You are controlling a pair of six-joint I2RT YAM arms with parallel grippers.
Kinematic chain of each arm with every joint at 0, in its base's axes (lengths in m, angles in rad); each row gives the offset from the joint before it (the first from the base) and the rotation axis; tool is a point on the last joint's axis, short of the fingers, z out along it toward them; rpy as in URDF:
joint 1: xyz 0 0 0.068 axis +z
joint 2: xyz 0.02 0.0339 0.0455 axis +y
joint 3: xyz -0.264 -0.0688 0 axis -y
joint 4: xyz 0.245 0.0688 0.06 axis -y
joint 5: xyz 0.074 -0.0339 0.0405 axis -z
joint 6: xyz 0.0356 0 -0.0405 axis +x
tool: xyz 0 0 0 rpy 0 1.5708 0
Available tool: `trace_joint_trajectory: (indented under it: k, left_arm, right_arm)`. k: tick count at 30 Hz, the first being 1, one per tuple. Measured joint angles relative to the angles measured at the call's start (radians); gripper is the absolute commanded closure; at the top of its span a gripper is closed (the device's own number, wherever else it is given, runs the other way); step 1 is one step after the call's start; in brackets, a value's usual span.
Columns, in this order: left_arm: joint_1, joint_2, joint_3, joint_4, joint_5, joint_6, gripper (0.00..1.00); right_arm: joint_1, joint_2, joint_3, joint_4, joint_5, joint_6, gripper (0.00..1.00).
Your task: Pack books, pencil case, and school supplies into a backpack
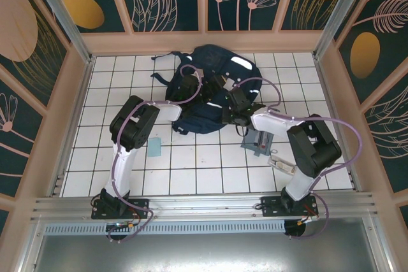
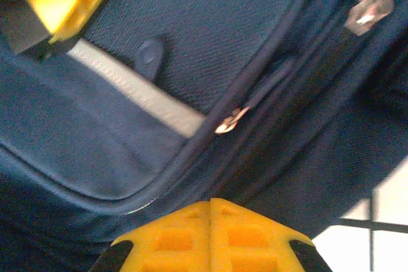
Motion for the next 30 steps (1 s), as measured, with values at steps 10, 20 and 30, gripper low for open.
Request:
trace_joint_trajectory:
  k: [10, 20, 30]
  left_arm:
    - [-0.002, -0.09, 0.037, -0.254, 0.019, 0.13, 0.03]
    - [0.002, -0.22, 0.035, -0.418, 0.022, 0.215, 0.03]
    - [0.014, -0.163, -0.006, -0.443, 0.032, 0.217, 0.03]
  right_arm:
    - [-0.216, 0.025, 0.194, -0.047, -0.047, -0.262, 0.68]
    - [-0.238, 0.272, 0.41, -0.169, -0.125, -0.447, 0.69]
    - [-0.24, 0.349, 0.453, -0.227, -0.124, -0.49, 0.7]
